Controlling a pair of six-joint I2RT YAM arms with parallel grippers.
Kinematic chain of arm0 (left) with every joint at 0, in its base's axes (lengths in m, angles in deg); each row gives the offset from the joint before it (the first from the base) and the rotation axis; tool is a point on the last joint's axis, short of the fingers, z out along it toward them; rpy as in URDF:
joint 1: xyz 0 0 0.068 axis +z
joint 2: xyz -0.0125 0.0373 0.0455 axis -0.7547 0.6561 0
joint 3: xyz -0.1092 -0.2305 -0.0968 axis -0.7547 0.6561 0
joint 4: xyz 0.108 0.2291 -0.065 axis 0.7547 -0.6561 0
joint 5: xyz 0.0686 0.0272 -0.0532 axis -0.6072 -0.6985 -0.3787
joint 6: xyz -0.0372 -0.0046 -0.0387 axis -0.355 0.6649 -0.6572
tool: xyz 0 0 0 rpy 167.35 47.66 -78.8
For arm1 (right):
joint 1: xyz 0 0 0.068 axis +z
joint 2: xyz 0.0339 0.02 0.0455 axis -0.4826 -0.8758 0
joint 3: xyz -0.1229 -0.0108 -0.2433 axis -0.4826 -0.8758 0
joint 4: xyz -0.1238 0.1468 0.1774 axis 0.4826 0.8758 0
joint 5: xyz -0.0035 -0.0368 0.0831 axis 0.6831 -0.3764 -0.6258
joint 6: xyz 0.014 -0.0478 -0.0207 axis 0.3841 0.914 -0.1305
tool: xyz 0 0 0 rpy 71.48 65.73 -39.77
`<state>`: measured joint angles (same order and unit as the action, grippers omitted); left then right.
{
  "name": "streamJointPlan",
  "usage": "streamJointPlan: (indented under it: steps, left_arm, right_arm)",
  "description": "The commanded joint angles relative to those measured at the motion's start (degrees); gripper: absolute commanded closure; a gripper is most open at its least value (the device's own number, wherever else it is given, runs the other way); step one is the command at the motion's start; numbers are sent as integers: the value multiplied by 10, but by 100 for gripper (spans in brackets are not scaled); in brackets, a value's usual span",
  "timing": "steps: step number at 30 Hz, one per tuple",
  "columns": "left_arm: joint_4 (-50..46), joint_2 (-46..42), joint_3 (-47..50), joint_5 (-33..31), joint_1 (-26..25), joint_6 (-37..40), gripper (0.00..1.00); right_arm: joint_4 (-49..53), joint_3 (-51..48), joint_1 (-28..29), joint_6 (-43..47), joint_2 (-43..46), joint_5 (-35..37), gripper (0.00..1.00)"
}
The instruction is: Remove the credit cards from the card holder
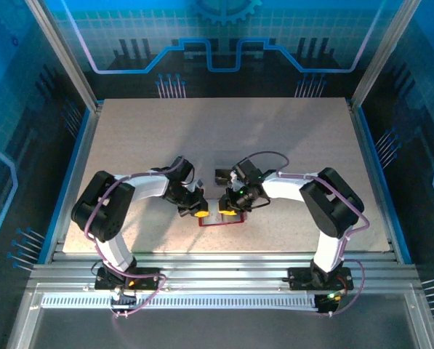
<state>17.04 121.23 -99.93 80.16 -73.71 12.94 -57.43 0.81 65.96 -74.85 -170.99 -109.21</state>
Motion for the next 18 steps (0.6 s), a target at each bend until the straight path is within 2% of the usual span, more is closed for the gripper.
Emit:
streamJointPlan:
  steps: [1, 9, 18]
  left_arm:
    - [-34, 5, -5, -16, -4, 9, 100]
    - [-34, 4, -8, -17, -4, 8, 100]
    - [-36, 4, -8, -17, -4, 11, 100]
  right_arm:
    - [-15, -9, 3, -9, 21, -26, 80]
    - [-63, -25, 7, -26, -2, -71, 84]
    - [-38, -19, 10, -16, -29, -46, 82]
